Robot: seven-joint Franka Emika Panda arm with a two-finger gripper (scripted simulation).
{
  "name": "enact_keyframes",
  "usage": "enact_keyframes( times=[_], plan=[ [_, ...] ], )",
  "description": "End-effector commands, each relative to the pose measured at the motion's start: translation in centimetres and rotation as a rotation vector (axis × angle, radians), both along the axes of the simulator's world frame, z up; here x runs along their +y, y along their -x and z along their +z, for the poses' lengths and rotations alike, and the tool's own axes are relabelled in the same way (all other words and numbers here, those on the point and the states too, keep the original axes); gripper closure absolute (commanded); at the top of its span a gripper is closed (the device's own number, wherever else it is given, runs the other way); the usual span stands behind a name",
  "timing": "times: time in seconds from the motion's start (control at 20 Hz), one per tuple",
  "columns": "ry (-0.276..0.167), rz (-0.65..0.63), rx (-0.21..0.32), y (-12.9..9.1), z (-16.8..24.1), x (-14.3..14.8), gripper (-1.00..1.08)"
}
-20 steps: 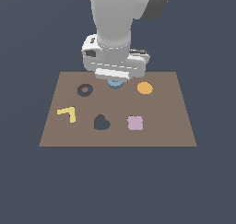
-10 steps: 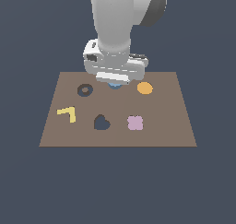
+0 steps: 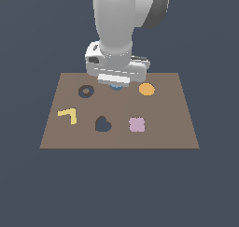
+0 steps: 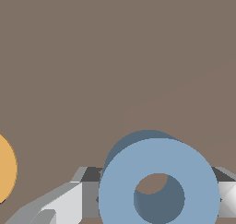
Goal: Insert a designated object into the corresponding slot on a board.
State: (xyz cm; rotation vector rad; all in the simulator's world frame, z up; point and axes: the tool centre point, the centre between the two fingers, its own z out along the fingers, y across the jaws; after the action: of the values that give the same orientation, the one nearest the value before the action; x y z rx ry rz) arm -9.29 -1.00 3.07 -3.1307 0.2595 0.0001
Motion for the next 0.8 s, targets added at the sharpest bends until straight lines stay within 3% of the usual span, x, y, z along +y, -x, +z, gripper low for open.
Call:
enact_keyframes(
  times=[0.0, 0.4, 0.75],
  plan=[
    [0.000, 0.000, 0.000, -0.02, -0.09, -0.03, 1.08],
    [0.000, -0.014, 0.000, -0.11, 0.01, -0.07, 1.08],
    [0.000, -0.108, 0.000, -0.82, 0.08, -0.50, 1.08]
  ],
)
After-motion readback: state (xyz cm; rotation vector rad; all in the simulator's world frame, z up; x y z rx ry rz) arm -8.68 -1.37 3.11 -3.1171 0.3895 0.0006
